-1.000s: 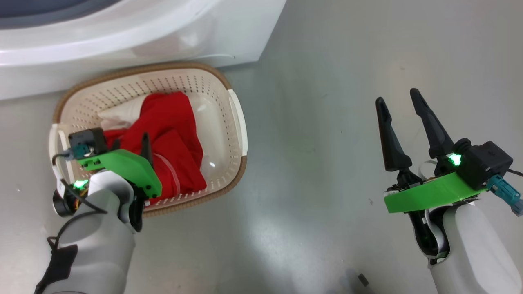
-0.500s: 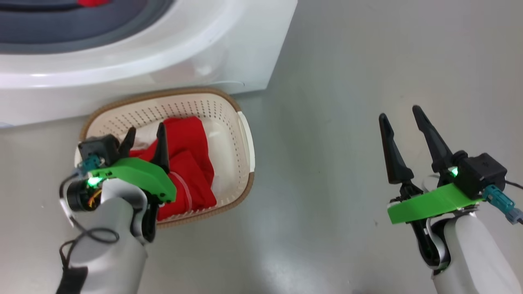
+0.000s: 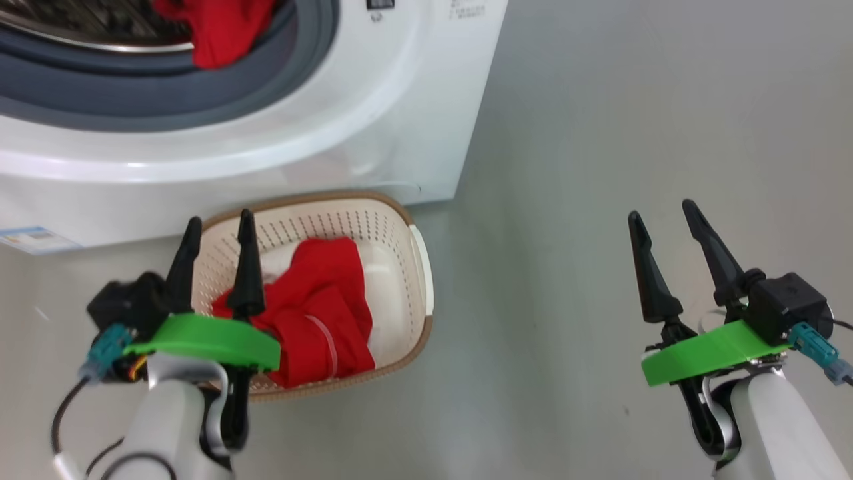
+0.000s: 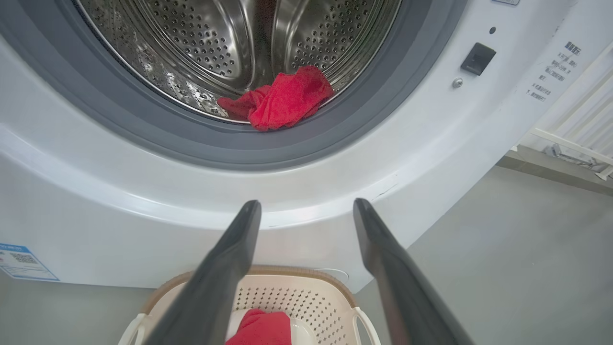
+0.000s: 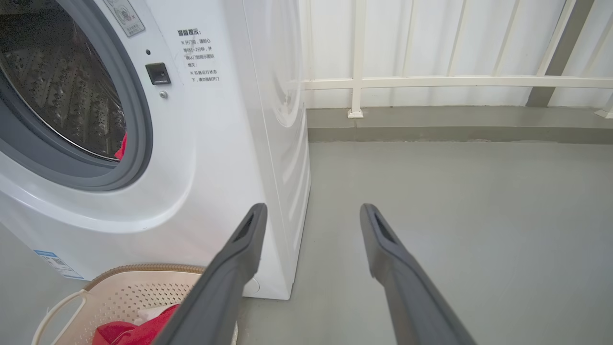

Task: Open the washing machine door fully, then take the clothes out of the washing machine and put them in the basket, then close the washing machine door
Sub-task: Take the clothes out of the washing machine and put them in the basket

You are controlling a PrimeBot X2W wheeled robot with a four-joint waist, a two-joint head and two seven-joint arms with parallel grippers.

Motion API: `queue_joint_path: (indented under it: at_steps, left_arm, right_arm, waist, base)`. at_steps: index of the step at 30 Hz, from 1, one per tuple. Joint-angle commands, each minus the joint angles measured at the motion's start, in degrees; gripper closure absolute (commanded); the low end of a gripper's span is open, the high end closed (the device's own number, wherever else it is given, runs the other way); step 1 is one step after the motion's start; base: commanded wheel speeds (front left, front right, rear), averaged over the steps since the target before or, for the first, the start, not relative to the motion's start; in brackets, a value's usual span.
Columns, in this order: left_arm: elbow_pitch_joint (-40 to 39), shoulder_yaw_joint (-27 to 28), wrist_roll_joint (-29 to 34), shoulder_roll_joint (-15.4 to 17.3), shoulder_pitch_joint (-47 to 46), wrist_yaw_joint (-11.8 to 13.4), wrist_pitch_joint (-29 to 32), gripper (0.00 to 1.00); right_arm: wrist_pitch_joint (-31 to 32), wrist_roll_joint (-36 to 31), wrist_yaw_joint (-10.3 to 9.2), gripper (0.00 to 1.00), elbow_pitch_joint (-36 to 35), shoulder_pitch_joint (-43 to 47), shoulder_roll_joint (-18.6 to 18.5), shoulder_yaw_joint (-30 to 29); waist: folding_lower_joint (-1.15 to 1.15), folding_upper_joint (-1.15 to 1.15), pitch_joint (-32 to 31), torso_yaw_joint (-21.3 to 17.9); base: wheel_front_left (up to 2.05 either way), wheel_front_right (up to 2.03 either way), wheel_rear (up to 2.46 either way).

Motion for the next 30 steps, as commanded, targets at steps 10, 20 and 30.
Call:
queue_joint_path:
  at_steps: [10,20,30]
  left_arm:
    - [-10.78,3.34,2.62,0.35,9.55,-0.86,-0.52,0.00]
    - [-16.75,3.93,7.47,1.63,18.06,1.04,-0.52,0.00]
    - [-23.61,4.66,7.98,1.85,26.79,1.17,-0.52,0.00]
  right_arm:
    - [-0.36,-1.98,0.28,0.00,-2.35,4.15,-0.18,-0.84]
    - [-0.36,-2.41,0.28,0.00,-4.88,9.20,-0.18,-1.89]
    - [-0.36,-2.87,0.28,0.00,-6.87,13.18,-0.18,-2.56]
  waist:
    - [0.00,0.00,-8.26,1.81]
    - [0.00,0.00,-14.87,1.93]
    - [0.00,0.00,-19.58,1.01]
  base:
    - [0.00,0.00,0.00]
    - [0.00,0.00,0.00]
    - [0.00,0.00,0.00]
